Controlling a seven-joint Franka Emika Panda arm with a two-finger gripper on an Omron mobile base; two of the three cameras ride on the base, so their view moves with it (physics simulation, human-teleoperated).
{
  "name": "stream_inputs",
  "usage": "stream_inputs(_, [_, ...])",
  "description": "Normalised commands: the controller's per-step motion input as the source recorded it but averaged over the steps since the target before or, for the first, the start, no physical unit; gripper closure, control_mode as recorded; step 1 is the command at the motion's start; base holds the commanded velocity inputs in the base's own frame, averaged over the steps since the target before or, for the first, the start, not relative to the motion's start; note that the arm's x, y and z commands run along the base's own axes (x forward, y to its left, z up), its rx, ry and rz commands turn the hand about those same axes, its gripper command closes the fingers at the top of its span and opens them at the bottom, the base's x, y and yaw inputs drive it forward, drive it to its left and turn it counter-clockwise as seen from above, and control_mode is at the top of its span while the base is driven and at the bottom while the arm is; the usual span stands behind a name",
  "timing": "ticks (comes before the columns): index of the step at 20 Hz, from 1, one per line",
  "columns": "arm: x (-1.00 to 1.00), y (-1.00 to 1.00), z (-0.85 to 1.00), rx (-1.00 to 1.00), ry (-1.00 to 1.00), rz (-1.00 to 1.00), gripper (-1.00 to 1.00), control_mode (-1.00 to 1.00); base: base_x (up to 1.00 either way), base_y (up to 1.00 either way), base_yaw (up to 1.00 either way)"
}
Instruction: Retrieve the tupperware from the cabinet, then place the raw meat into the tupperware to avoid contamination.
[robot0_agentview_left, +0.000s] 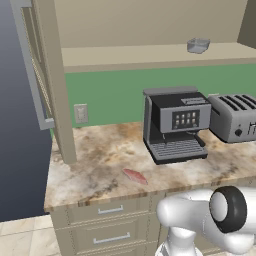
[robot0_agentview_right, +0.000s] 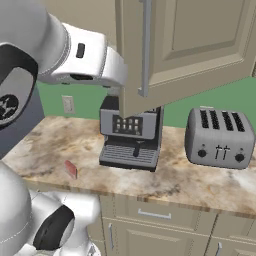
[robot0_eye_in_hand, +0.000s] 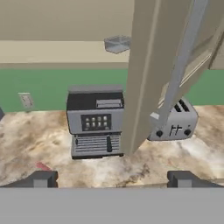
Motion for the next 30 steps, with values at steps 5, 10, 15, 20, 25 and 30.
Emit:
stream_inputs(5, [0.19,0.36,0.0,-0.31,0.2,-0.14,-1.0,-1.0,0.0,0.0,0.0])
stream_inputs(10, [0.5,0.27,-0.05,-0.35,0.24,-0.1,-1.0,-1.0,0.0,0.0,0.0])
stream_inputs(15, [0.51,0.25,-0.12,-0.38,0.23,-0.09,-1.0,-1.0,0.0,0.0,0.0])
stream_inputs(20, [0.47,-0.03,-0.38,-0.25,0.17,-0.03,-1.0,-1.0,0.0,0.0,0.0])
stream_inputs(25, [0.77,-0.11,-0.3,-0.21,0.32,0.0,-1.0,-1.0,0.0,0.0,0.0])
stream_inputs(30, [0.82,-0.09,-0.15,-0.22,0.45,0.0,-1.0,-1.0,0.0,0.0,0.0])
